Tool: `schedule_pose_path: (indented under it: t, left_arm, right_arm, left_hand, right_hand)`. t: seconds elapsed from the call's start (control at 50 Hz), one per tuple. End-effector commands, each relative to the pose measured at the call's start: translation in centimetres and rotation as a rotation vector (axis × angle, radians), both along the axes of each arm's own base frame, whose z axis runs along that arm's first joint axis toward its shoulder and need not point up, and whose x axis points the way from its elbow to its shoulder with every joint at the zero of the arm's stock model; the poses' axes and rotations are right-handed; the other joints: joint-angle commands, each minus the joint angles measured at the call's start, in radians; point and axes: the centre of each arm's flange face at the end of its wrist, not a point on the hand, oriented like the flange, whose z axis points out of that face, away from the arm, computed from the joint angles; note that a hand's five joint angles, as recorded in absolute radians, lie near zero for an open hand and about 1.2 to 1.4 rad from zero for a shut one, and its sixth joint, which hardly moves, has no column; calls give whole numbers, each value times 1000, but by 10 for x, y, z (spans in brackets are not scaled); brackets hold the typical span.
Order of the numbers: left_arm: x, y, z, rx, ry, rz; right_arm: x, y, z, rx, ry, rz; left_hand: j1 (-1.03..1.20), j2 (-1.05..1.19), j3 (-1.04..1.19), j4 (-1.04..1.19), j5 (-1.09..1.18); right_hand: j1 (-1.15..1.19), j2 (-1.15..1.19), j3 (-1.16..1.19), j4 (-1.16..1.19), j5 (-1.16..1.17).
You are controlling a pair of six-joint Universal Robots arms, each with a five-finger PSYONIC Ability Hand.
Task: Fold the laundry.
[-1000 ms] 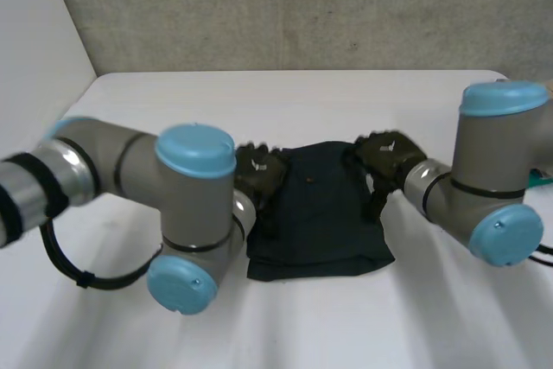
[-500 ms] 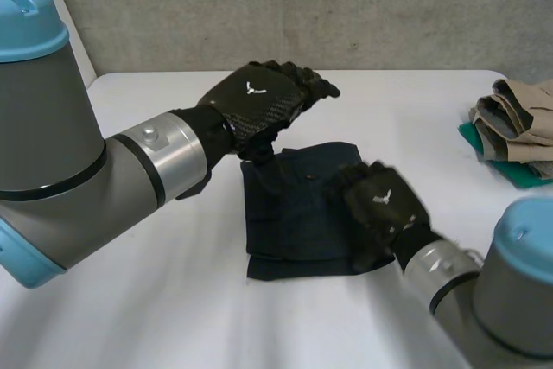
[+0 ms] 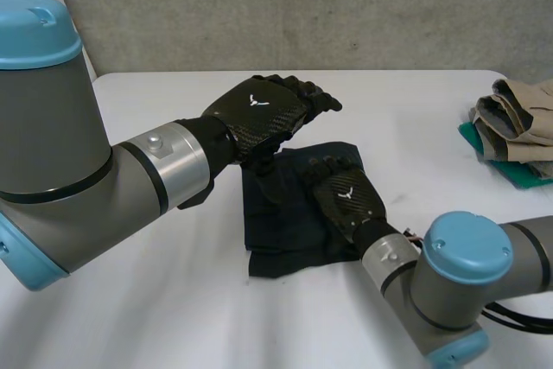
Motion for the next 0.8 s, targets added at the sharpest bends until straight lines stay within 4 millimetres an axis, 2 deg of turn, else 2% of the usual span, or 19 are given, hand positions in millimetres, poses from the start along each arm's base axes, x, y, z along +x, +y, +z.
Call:
schedule_pose_path:
  t: [0.02,0.06,0.08,0.12,0.26,0.32,0.42,0.54,0.56,0.62,0.7,0.74,0.8]
  left_arm:
    - [0,1,0,16,11,1]
    - [0,1,-1,22,12,1]
    - [0,1,-1,25,12,1]
    - [0,1,-2,25,14,0]
    - [0,-1,-2,22,17,6]
    - [0,-1,-1,22,20,6]
    - [0,-1,-1,22,20,6]
    - [1,-2,-1,21,21,9]
    - [1,-2,-1,21,21,9]
    - [1,-2,-1,21,21,9]
    - [1,-2,-1,21,21,9]
    - [1,-2,-1,21,21,11]
    - [1,-2,-1,22,20,9]
  right_arm:
    - [12,-20,-6,-14,-8,0]
    - [15,-24,-7,-17,-12,0]
    - [17,-28,-6,-22,-15,0]
    - [19,-30,-4,-25,-17,3]
    - [18,-26,6,22,-1,68]
    - [11,-26,20,23,-8,80]
    - [-28,-60,32,-7,-28,22]
    - [-42,-71,42,-25,-44,86]
    - [-42,-70,41,-18,-42,95]
    - [-43,-66,37,-4,-29,99]
    - [-46,-59,27,42,-15,92]
    - [-46,-55,20,62,-10,95]
    - [-47,-55,15,77,-4,86]
  left_hand:
    - [22,-15,-4,-16,-34]
    - [19,-18,-7,-19,-37]
    - [22,-15,-4,-16,-34]
    - [22,-15,-4,-16,-34]
    - [22,-15,-4,-16,-34]
    - [22,-15,-4,-16,-34]
    - [22,-15,-4,-16,-34]
    - [22,-15,-4,-16,-34]
    - [22,-15,-4,-16,-34]
    - [22,-15,-4,-16,-34]
    - [22,-15,-4,-16,-34]
    - [22,-15,-4,-16,-34]
    - [22,-15,-4,-16,-34]
  right_hand:
    - [251,194,200,169,169]
    - [512,455,460,430,430]
    - [853,797,802,771,771]
    - [1236,1180,1185,1154,1154]
    - [1246,1189,1195,1164,1164]
    - [1246,1189,1195,1164,1164]
    - [1246,1189,1195,1164,1164]
    - [1246,1189,1195,1164,1164]
    - [1246,1189,1195,1164,1164]
    - [998,941,947,916,916]
    - [895,839,844,813,813]
    - [714,657,663,632,632]
    - [660,603,609,578,578]
